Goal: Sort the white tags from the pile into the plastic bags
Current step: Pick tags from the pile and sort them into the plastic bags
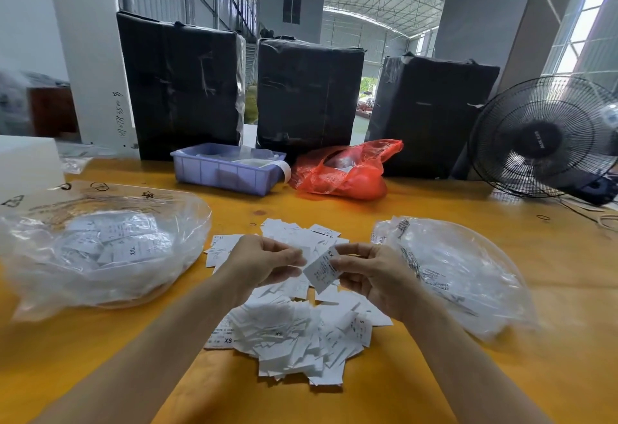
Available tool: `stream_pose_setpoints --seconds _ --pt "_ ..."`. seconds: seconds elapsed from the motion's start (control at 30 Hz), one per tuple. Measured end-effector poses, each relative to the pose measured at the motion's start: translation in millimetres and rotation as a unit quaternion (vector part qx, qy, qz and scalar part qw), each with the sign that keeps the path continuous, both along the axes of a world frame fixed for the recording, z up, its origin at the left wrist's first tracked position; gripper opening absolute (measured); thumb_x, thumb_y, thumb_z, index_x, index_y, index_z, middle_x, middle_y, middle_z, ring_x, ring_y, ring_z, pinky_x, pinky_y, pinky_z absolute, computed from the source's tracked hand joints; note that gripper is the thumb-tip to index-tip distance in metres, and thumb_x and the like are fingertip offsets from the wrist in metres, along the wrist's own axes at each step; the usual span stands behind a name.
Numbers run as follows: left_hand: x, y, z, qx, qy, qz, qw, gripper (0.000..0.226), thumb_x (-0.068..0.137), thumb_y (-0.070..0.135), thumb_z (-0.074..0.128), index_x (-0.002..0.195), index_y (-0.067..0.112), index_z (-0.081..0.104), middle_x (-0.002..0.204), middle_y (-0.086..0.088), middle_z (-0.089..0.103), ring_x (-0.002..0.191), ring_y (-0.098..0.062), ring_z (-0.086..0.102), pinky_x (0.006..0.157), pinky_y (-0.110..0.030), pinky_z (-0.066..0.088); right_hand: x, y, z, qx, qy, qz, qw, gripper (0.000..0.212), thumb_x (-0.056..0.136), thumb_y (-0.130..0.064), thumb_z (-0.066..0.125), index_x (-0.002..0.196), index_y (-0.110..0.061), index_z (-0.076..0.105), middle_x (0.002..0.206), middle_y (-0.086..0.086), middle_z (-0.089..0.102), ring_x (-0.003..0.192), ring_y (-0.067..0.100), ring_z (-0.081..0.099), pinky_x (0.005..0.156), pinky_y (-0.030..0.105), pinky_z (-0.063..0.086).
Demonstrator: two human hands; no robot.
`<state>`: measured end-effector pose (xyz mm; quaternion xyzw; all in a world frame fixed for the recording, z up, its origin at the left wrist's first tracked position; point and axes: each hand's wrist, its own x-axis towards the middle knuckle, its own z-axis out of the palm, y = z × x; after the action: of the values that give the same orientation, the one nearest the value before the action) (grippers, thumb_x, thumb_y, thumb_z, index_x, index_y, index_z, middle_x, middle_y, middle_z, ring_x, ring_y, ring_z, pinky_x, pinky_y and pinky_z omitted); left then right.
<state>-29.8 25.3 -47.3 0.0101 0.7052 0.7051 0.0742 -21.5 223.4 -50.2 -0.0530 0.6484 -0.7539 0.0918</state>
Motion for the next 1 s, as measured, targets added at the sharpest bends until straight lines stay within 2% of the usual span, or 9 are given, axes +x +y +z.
stream_pose_setpoints --seconds 0.13,0.23,0.3,0.37,0.53,0.63,0.8,1.0 --pt "1.2 0.9 0.2 -0.010 0.003 -0.006 1.000 0.004 0.081 0.008 0.070 0.082 0.004 0.072 0.080 -0.007 0.075 0.067 -0.012 0.071 0.057 -0.018 0.055 1.7 -1.8 0.8 -0.006 0.029 -0.012 0.999 0.014 0.077 0.000 0.068 0.083 -0.012 0.072 0.077 0.007 0.069 0.073 0.019 0.063 0.063 0.026 0.054" --pt "1.1 0.9 -0.8 -0.019 0.008 -0.010 1.000 0.008 0.082 0.007 0.070 0.087 0.001 0.072 0.084 -0.008 0.075 0.068 -0.012 0.071 0.062 -0.019 0.057 1.5 -3.4 1.6 0.001 0.062 -0.020 0.998 0.022 0.087 0.001 0.059 0.098 -0.015 0.070 0.081 0.005 0.066 0.071 0.016 0.059 0.060 0.025 0.051" --pt "0.7 1.6 -1.7 -0.037 0.016 -0.014 0.999 0.011 0.082 0.008 0.070 0.089 0.000 0.072 0.085 -0.010 0.075 0.068 -0.012 0.070 0.068 -0.023 0.056 2.5 -5.1 2.1 0.032 0.100 -0.041 0.994 0.027 0.085 0.001 0.063 0.108 -0.014 0.064 0.085 0.010 0.065 0.071 0.015 0.062 0.061 0.023 0.051" --pt "0.9 2.8 -2.5 -0.055 0.027 -0.021 0.998 0.010 0.082 0.008 0.070 0.088 0.000 0.073 0.085 -0.011 0.075 0.067 -0.012 0.069 0.069 -0.023 0.055 4.9 -8.3 3.0 0.050 0.149 -0.066 0.985 0.028 0.080 0.003 0.068 0.101 -0.014 0.063 0.087 0.011 0.067 0.073 0.014 0.066 0.063 0.021 0.052" --pt "1.8 5.7 -3.0 -0.084 0.039 -0.035 0.995 0.007 0.082 0.009 0.071 0.083 0.003 0.073 0.080 -0.009 0.075 0.065 -0.010 0.069 0.061 -0.018 0.055 8.3 -14.5 3.0 0.111 0.249 -0.108 0.956 0.027 0.077 0.000 0.073 0.091 -0.021 0.065 0.088 0.001 0.070 0.080 0.005 0.069 0.068 0.017 0.054" --pt "3.0 6.5 -2.2 -0.092 0.041 -0.045 0.994 0.007 0.081 0.008 0.071 0.084 0.002 0.073 0.078 -0.008 0.075 0.063 -0.009 0.069 0.056 -0.016 0.052 8.4 -15.1 1.4 0.138 0.272 -0.122 0.944 0.026 0.077 -0.001 0.074 0.092 -0.020 0.064 0.088 -0.002 0.069 0.081 0.003 0.069 0.069 0.016 0.054" --pt "5.1 6.9 -0.9 -0.100 0.045 -0.060 0.992 0.007 0.082 0.010 0.071 0.083 0.004 0.073 0.079 -0.007 0.075 0.066 -0.009 0.069 0.057 -0.016 0.052 6.7 -14.8 -1.9 0.207 0.288 -0.136 0.925 0.026 0.077 -0.004 0.075 0.097 -0.017 0.065 0.089 -0.005 0.067 0.084 0.010 0.068 0.075 0.023 0.057" --pt "6.0 7.1 -0.1 -0.096 0.037 -0.067 0.992 0.007 0.083 0.012 0.070 0.082 0.006 0.074 0.079 -0.006 0.075 0.068 -0.010 0.070 0.060 -0.017 0.054 6.6 -15.7 -2.9 0.196 0.281 -0.125 0.931 0.025 0.076 -0.006 0.076 0.093 -0.022 0.065 0.089 -0.005 0.068 0.085 0.010 0.068 0.076 0.025 0.057"
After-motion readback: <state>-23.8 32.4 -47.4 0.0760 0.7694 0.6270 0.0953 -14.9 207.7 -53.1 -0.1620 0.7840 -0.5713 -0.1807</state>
